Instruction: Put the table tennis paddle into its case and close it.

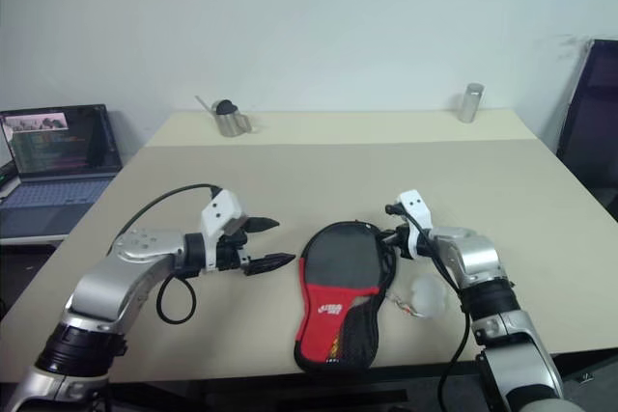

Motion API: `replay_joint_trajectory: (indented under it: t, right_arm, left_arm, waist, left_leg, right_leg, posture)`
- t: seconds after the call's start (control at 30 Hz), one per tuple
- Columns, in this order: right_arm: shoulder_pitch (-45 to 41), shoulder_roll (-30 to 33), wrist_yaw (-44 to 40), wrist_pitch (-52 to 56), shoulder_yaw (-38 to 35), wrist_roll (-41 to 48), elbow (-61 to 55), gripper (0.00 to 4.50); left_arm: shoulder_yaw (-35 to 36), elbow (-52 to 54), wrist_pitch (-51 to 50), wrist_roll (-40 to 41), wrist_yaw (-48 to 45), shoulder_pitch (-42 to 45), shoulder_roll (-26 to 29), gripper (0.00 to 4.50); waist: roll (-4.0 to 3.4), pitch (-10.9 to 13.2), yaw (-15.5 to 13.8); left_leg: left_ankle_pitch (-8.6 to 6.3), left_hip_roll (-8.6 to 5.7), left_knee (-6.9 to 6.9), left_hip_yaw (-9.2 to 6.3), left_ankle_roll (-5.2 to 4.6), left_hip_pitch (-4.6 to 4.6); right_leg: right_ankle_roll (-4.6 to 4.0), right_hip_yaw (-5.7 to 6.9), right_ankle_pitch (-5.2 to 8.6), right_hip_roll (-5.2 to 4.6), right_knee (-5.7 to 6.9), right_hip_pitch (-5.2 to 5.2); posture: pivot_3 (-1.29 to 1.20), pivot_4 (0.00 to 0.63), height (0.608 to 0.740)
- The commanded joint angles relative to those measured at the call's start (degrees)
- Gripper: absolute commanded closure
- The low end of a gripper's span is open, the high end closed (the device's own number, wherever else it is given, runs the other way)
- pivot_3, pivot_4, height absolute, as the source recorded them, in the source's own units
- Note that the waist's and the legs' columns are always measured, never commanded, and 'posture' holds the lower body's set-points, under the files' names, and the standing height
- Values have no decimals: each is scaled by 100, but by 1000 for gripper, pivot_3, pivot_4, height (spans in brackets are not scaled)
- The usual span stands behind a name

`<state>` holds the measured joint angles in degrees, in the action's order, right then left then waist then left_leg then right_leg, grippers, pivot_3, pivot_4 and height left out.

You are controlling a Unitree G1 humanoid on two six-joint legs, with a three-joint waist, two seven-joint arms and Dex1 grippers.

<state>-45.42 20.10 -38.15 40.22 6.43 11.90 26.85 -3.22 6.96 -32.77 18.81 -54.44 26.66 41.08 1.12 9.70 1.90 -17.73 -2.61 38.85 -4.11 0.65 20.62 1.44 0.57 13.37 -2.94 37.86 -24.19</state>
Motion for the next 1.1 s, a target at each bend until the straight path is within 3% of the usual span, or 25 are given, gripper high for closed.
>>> replay_joint_trajectory:
  t: [0.03, 0.23, 0.47, 0.63, 0.8, 0.93, 1.1]
  right_arm:
    - [-529, -73, -41, -868, 67, -317, 758, 4473]
    - [-1286, -317, -202, -1990, 76, -644, 2296, 4473]
    - [-1617, -464, -439, -2593, 191, -986, 3026, 4473]
    - [-1590, -459, -271, -2565, 13, -1027, 3087, 3164]
    - [-1569, -373, -280, -2440, -182, -937, 2770, 1375]
    - [-1263, 67, -725, -1535, -436, -545, 1169, 32]
    - [-321, 982, -1323, -385, -602, 12, -1259, 32]
  left_arm:
    - [-9, 23, 131, -37, 10, 148, -52, 0]
    - [-41, 97, 105, -14, 37, 161, -103, 0]
    - [-56, 216, 63, 18, 55, 112, -117, 0]
    - [-133, 203, 70, 37, 25, 194, -227, 0]
    - [-295, 66, 194, 3, -108, 361, -338, 0]
    - [-601, -353, 464, -54, -319, 767, -705, 0]
    - [-903, -1351, 1008, -334, -345, 1399, -1388, 0]
  waist:
    - [0, 0, -1]
    - [0, 0, 15]
    - [0, 0, 43]
    - [-1, 1, 53]
    - [-2, 1, 45]
    - [-9, 6, -9]
    - [-15, 9, -111]
  left_leg:
    - [0, 0, 0, 0, 0, -4]
    - [2, 7, 1, 0, 4, -1]
    - [3, 8, -1, -1, 5, 7]
    - [3, 9, -1, -2, 6, 8]
    - [3, 8, -2, -5, 7, 14]
    - [3, 8, -2, -7, 7, 22]
    - [11, 5, -2, -13, 21, 33]
  right_leg:
    - [-1, -1, -1, 1, 1, 3]
    - [-9, -3, -5, 3, 5, -3]
    - [-9, -4, -6, 3, -3, -9]
    - [-9, -4, -6, 3, -2, -9]
    - [-9, -2, -6, 3, -8, -10]
    - [-9, 0, -6, 2, -11, -15]
    - [-8, 9, -5, 0, -28, -15]
  posture:
    - [0, 150, 740]
    - [0, 150, 740]
    - [0, 150, 740]
    - [0, 150, 740]
    - [0, 150, 740]
    - [0, 150, 740]
    - [0, 150, 740]
